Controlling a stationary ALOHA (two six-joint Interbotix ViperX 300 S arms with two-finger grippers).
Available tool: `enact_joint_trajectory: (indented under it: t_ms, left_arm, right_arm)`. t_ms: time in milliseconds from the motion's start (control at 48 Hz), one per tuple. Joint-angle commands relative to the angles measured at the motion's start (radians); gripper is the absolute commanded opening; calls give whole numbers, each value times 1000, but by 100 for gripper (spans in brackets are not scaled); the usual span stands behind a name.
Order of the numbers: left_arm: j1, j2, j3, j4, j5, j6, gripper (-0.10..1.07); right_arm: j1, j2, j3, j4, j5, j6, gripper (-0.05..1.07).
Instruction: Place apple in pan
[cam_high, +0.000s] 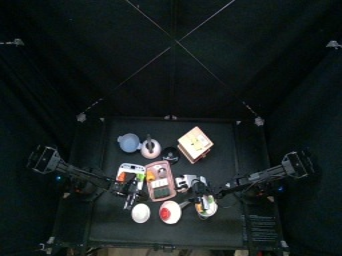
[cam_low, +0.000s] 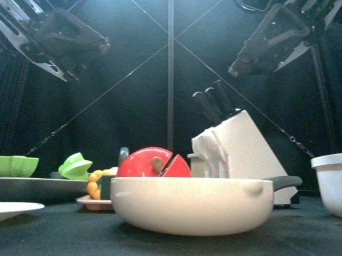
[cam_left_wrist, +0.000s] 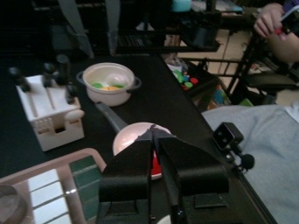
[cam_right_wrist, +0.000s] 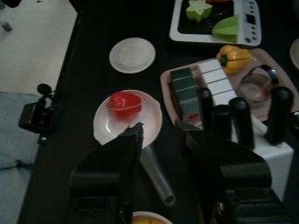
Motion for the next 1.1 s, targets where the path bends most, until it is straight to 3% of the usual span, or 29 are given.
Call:
enact_joint_trajectory:
  t_ms: [0,125,271,562,688,1083]
  left_arm:
    - [-20,9,-38,12,15,2,47]
    - [-40,51,-95,46,81,2,53]
    - [-54,143,-193,58,204,2,69]
    - [-63,299,-446,52,580,0,102]
    - [-64,344,-525,57,709,-2,104]
    - [-74,495,-707,-6,825,-8,104]
  right_arm:
    - [3,-2,-29,25,-6,2,74]
    - [5,-2,-17,55,-6,-12,74]
    - [5,-6,9,31,-5,-11,74]
    - [14,-43,49,6,0,-11,74]
    - [15,-51,75,18,0,-8,74]
    - [44,-72,115,35,-6,-12,74]
